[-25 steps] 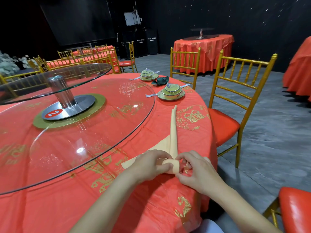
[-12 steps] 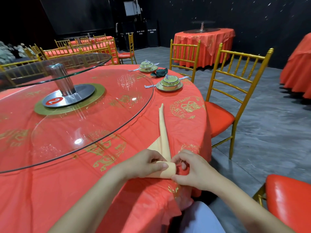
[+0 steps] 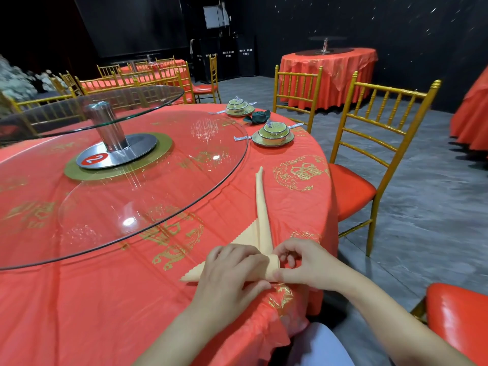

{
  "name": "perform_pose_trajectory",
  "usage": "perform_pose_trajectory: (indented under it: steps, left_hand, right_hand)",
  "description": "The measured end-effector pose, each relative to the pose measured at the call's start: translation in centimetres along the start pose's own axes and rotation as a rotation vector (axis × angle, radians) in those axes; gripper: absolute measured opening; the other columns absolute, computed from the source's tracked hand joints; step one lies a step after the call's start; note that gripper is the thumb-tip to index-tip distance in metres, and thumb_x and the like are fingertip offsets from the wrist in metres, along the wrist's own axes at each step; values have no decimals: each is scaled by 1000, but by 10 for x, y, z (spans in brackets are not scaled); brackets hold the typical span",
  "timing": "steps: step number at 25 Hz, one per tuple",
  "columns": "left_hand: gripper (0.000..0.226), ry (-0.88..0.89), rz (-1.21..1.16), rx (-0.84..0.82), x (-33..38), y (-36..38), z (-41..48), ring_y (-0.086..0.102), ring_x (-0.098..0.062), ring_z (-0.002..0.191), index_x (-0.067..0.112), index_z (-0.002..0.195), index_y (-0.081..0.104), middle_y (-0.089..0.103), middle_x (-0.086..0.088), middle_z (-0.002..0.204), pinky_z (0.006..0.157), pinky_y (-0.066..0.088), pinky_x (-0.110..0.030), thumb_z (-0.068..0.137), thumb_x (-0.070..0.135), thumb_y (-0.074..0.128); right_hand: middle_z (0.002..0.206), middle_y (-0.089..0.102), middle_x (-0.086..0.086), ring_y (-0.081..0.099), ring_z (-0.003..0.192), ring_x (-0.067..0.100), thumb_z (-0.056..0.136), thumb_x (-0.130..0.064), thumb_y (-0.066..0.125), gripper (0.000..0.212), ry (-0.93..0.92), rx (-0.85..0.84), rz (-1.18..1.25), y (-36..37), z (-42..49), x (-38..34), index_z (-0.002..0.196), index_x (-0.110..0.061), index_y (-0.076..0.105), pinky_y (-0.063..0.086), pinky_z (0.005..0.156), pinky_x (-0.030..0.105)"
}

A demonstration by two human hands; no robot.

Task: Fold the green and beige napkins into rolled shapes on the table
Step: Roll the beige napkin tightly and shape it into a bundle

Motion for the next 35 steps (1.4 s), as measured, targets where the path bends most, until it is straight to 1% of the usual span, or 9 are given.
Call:
perform_pose_trajectory:
  steps: [5, 8, 11, 15, 18, 24, 26, 30, 35]
  left_hand:
    - [37, -70, -62, -67, -16, 7, 11, 47, -1, 102, 39, 109, 55, 55, 22, 107, 85, 27, -20, 78, 60, 54]
    - [54, -203, -178, -219, -31, 18, 22, 45, -1, 107, 41, 111, 59, 51, 27, 104, 91, 29, -26, 67, 71, 46]
    - [50, -242, -168, -321, -38, 23, 34, 46, -6, 110, 40, 112, 60, 50, 26, 104, 96, 32, -33, 70, 66, 57]
    - [48, -201, -85, -110, -35, 8, 32, 44, -3, 107, 40, 113, 60, 51, 22, 108, 88, 24, -26, 74, 67, 53]
    - [43, -100, -35, 18, -23, 4, 18, 45, -5, 104, 40, 116, 55, 54, 17, 109, 95, 25, -29, 78, 61, 55]
    - [36, -111, -29, -21, -25, 8, 28, 42, -2, 109, 44, 114, 52, 51, 20, 107, 112, 8, -38, 79, 52, 53]
    - [35, -174, -52, -120, -32, 11, 39, 38, -2, 114, 45, 115, 53, 49, 21, 109, 112, 1, -40, 81, 51, 57]
    - [43, -216, -33, -282, -41, 20, 53, 35, -6, 120, 41, 121, 51, 49, 17, 118, 111, -4, -38, 80, 46, 65]
    - [42, -219, -61, -271, -42, 24, 53, 43, -8, 113, 35, 116, 52, 53, 16, 110, 112, 4, -38, 78, 42, 69]
  right_hand:
    - [89, 57, -9, 48, 63, 0, 72, -22, 77, 36, -46, 124, 40, -7, -2, 1, 103, -34, 63, 41, 69, 13]
    - [93, 54, -13, 52, 71, 6, 67, -36, 77, 32, -157, 207, -7, -9, -9, -8, 94, -41, 62, 42, 71, 13]
    - [90, 52, -14, 50, 71, 6, 68, -43, 73, 21, -141, 243, -74, -11, -5, -8, 86, -45, 62, 44, 72, 18]
    - [87, 52, -9, 48, 66, 4, 70, -34, 76, 17, -58, 245, -44, -17, 10, -3, 78, -44, 64, 46, 71, 25]
    - [86, 52, -8, 49, 63, 6, 70, -33, 75, 16, -32, 205, -9, -19, 19, -3, 71, -44, 64, 48, 70, 31]
    - [77, 54, -9, 49, 51, 4, 71, -38, 73, 6, -16, 210, 19, -26, 31, 0, 73, -41, 68, 51, 73, 38]
    - [82, 55, -11, 52, 57, 4, 71, -36, 75, 13, -24, 251, 16, -29, 28, 0, 78, -41, 65, 50, 76, 38]
    - [98, 49, -23, 51, 80, 1, 62, -46, 77, 50, -121, 219, -161, -20, 14, -7, 99, -54, 44, 42, 85, 28]
    - [88, 47, -40, 49, 81, -1, 70, -34, 76, 46, -130, 202, -247, -14, 17, -11, 100, -46, 44, 34, 84, 28]
Point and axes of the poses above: each hand's wrist, its own z-axis towards the middle knuckle, its own y-axis out of the palm, x = y × z, the point moved 9 cm from there along z, towards the middle knuckle
